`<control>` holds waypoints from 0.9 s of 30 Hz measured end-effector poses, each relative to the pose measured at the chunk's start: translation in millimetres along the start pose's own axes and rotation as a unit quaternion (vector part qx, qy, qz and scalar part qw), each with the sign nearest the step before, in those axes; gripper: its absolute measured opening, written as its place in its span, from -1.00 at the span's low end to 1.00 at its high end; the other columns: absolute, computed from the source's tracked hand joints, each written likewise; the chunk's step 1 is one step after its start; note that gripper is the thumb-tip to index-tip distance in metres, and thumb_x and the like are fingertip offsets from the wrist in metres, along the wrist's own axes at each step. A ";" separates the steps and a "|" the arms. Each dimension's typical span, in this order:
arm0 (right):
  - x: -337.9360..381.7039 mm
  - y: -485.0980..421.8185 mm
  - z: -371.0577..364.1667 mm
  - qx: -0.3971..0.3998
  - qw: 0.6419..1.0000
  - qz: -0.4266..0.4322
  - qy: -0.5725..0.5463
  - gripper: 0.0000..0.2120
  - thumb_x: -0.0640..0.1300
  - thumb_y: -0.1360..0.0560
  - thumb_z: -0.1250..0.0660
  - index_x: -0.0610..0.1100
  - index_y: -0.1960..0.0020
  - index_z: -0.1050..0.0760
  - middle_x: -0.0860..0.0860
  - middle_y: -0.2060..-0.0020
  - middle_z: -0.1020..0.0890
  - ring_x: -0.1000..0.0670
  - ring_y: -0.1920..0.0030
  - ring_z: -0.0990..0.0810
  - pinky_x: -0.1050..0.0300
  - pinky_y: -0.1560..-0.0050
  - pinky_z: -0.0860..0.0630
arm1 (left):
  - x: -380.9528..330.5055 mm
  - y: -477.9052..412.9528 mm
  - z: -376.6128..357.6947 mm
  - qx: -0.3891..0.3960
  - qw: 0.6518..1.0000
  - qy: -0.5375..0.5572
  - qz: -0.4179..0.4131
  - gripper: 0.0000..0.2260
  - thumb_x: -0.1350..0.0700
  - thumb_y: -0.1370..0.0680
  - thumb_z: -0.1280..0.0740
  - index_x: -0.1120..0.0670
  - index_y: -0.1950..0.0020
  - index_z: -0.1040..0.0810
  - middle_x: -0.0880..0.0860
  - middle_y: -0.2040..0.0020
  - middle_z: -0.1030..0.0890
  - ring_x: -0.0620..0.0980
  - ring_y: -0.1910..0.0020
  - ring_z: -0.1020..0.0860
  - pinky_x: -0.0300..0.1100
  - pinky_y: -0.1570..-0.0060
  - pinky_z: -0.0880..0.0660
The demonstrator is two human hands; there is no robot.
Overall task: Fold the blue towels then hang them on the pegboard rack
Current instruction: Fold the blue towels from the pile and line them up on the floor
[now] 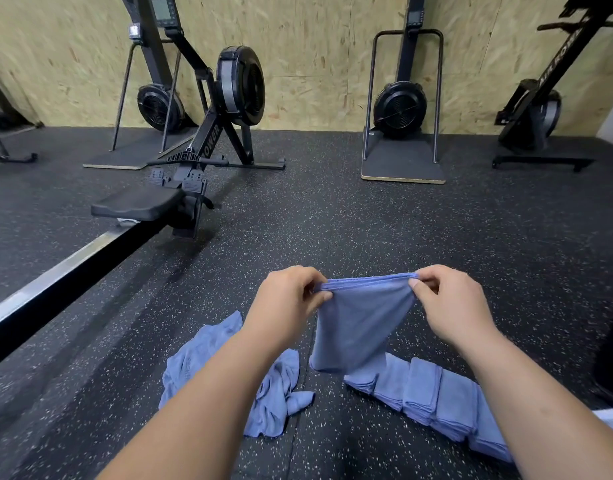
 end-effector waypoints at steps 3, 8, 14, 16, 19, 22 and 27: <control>1.1 -0.3 2.0 -0.006 1.000 0.001 0.006 -0.90 -0.05 -0.65 -0.38 -0.02 -0.08 -0.66 0.04 0.09 -0.70 -0.11 0.03 -0.62 0.06 0.05 -0.45 | -0.4 -1.7 3.8 0.011 1.000 -0.009 0.001 -0.90 -0.04 -0.57 -0.53 -0.07 0.05 -0.66 -0.12 0.21 -0.62 -0.06 0.19 -0.56 -0.11 0.13 -0.50; 5.9 1.6 4.2 -0.032 0.999 0.018 -0.010 -0.90 -0.04 -0.66 -0.37 -0.02 -0.08 -0.65 0.09 0.12 -0.64 -0.05 0.05 -0.56 0.08 0.04 -0.40 | -1.6 -2.3 0.7 0.059 0.995 -0.065 -0.045 -0.87 -0.05 -0.66 -0.39 -0.03 -0.07 -0.68 -0.07 0.06 -0.58 0.02 0.02 -0.57 -0.03 0.00 -0.51; 8.4 2.0 6.6 -0.061 0.997 0.031 -0.027 -0.90 -0.05 -0.66 -0.37 -0.02 -0.10 -0.65 0.12 0.08 -0.63 -0.01 0.04 -0.54 0.11 0.00 -0.38 | 1.0 0.1 -5.0 0.083 0.995 -0.041 -0.039 -0.87 -0.09 -0.68 -0.36 -0.09 -0.03 -0.65 -0.11 0.09 -0.57 0.00 0.08 -0.56 -0.06 0.06 -0.51; 5.4 1.1 6.2 -0.058 0.998 0.025 -0.024 -0.90 -0.05 -0.66 -0.37 -0.02 -0.10 -0.65 0.12 0.09 -0.63 -0.02 0.04 -0.55 0.11 0.01 -0.39 | 0.7 0.4 -4.5 0.089 0.996 -0.017 -0.026 -0.89 -0.07 -0.65 -0.43 -0.08 0.01 -0.68 -0.14 0.19 -0.61 -0.05 0.16 -0.58 -0.12 0.12 -0.50; 0.4 -0.2 4.4 -0.043 0.999 0.007 -0.005 -0.91 -0.04 -0.66 -0.36 -0.01 -0.08 -0.63 0.08 0.10 -0.66 -0.08 0.03 -0.57 0.06 0.04 -0.41 | -1.0 0.3 -3.4 0.094 0.995 0.008 -0.032 -0.92 -0.02 -0.60 -0.51 -0.04 0.03 -0.74 -0.09 0.18 -0.68 -0.05 0.18 -0.62 -0.12 0.09 -0.55; -4.8 -1.9 0.1 -0.022 1.000 -0.014 0.006 -0.92 -0.04 -0.66 -0.36 0.01 -0.07 -0.63 0.05 0.10 -0.66 -0.10 0.02 -0.57 0.05 0.04 -0.42 | -2.2 0.6 -1.4 0.072 0.995 0.024 -0.065 -0.93 0.00 -0.58 -0.53 -0.02 0.01 -0.75 -0.08 0.13 -0.66 -0.06 0.16 -0.61 -0.08 0.05 -0.57; -6.3 -1.5 -2.3 -0.016 0.999 -0.025 -0.016 -0.92 -0.05 -0.63 -0.41 0.01 -0.04 -0.68 0.05 0.11 -0.71 -0.07 0.05 -0.61 0.07 0.03 -0.46 | -3.3 0.7 7.2 0.021 0.996 0.042 -0.082 -0.94 0.03 -0.56 -0.56 -0.06 0.00 -0.74 -0.12 0.16 -0.65 -0.11 0.19 -0.59 -0.10 0.08 -0.56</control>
Point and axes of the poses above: each hand's wrist, its own y-axis away from the middle knuckle, its own z-axis out of the back of the hand, x = y × z, the point moved 3 cm from there along -y, towards the middle knuckle
